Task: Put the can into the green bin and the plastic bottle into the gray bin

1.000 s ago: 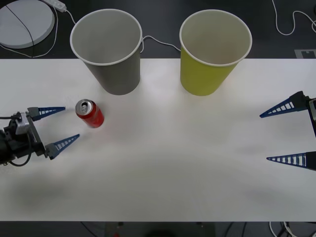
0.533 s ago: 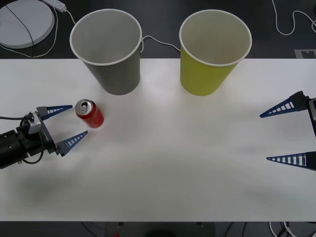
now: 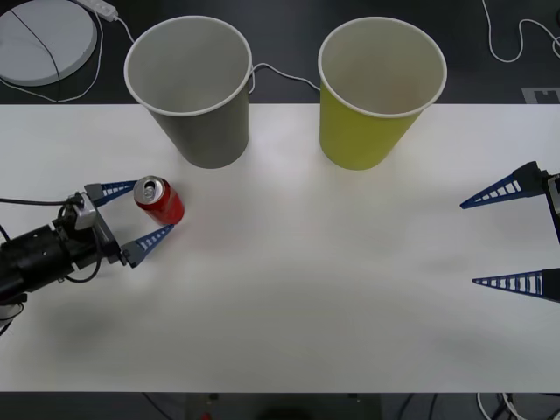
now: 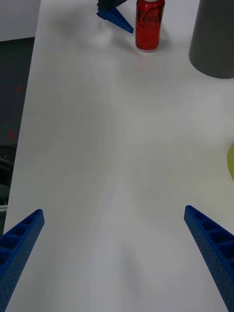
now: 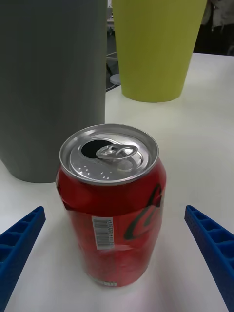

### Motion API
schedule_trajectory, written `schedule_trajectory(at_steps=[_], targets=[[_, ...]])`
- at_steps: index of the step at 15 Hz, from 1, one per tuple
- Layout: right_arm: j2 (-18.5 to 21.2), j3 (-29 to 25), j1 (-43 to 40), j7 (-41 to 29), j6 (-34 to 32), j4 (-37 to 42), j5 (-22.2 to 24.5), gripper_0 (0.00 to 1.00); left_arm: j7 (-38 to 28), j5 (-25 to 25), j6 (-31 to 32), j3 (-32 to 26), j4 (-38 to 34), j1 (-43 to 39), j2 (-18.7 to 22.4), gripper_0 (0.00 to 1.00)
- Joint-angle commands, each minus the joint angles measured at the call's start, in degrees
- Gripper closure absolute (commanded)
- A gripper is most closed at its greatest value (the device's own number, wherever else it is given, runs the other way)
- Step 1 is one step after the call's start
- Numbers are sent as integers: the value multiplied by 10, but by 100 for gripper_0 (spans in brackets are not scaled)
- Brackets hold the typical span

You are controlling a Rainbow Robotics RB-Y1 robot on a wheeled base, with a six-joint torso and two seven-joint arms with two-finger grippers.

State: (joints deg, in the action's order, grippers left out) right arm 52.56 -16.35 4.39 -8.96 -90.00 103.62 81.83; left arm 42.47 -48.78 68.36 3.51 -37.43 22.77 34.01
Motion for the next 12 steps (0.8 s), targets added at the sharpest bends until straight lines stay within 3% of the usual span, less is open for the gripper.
schedule_trajectory(at_steps=[1,7,9,10,11,12], targets=[[0,0,0,0,0,0,0,0,-2,-6,-14,-1,0,7,-13,0],[0,0,0,0,0,0,0,0,-5,-16,-28,-1,0,14,-34,0],[0,0,0,0,0,0,0,0,-5,-18,-28,-1,0,14,-34,72],[0,0,0,0,0,0,0,0,-5,-18,-26,0,0,14,-34,92],[0,0,0,0,0,0,0,0,-5,-18,-24,0,0,14,-34,99],[0,0,0,0,0,0,0,0,-5,-18,-24,0,0,14,-34,100]])
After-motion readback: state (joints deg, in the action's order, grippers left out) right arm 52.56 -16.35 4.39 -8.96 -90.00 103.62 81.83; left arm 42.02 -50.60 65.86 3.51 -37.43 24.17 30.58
